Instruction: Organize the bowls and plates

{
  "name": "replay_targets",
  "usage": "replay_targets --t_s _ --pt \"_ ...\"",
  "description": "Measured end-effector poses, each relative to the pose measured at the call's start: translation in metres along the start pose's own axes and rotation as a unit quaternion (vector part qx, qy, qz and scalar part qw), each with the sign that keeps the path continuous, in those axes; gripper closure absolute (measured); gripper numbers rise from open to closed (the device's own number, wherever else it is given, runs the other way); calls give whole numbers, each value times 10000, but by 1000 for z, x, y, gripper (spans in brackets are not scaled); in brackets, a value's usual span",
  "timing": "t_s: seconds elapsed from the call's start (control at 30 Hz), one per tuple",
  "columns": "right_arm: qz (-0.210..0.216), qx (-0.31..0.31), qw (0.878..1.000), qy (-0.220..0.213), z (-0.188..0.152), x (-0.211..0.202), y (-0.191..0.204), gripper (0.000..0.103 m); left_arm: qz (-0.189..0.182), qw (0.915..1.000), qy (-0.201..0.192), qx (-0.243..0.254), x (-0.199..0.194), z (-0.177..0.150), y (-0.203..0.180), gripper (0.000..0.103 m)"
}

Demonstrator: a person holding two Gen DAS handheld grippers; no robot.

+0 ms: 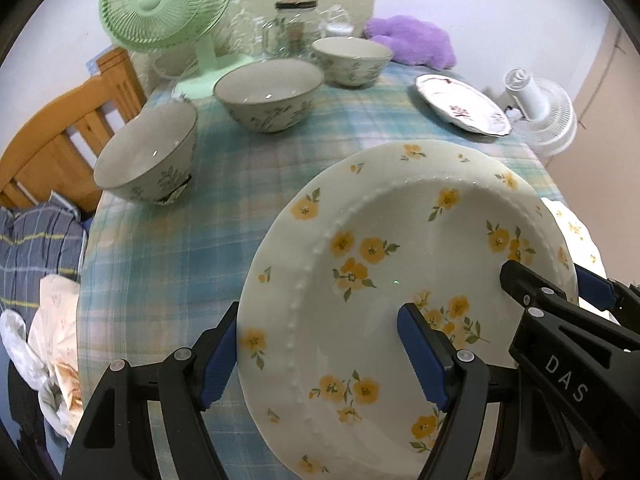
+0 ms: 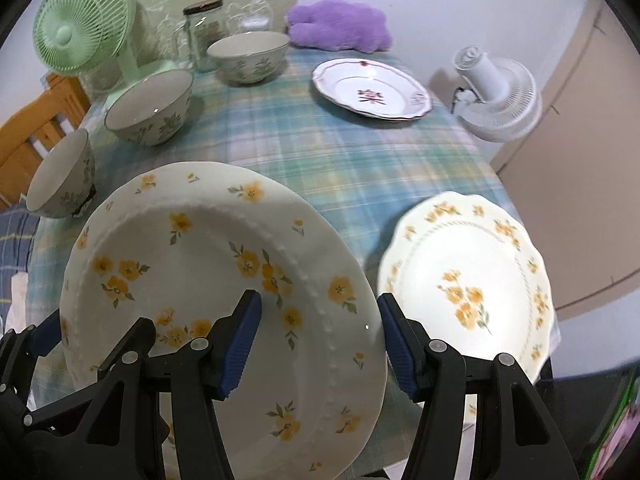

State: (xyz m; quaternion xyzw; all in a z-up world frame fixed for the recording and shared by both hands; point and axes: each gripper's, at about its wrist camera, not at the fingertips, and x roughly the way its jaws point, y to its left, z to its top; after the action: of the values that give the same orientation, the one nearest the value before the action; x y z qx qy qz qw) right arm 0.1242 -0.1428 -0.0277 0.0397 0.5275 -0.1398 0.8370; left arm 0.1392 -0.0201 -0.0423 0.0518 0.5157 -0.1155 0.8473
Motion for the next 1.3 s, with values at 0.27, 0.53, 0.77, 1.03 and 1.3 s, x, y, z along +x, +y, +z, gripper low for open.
replay_targets --t_s 0.27,0.53,0.77,1.03,1.3 --pt "-5 304 9993 -206 -1 -11 -30 40 14 9996 -198 223 -9 6 -32 26" --pt "60 179 9995 -249 13 -8 -80 40 69 9997 -214 85 -8 18 -82 26" --pt "110 -11 9996 -252 26 1 -124 40 119 9997 -218 -73 -1 28 -126 26" --pt "143 -134 9995 -228 36 16 -171 40 119 9996 -167 -191 12 32 -169 26" --pt "64 -125 9999 -91 36 34 -212 40 -6 9998 -1 -205 31 31 -207 26"
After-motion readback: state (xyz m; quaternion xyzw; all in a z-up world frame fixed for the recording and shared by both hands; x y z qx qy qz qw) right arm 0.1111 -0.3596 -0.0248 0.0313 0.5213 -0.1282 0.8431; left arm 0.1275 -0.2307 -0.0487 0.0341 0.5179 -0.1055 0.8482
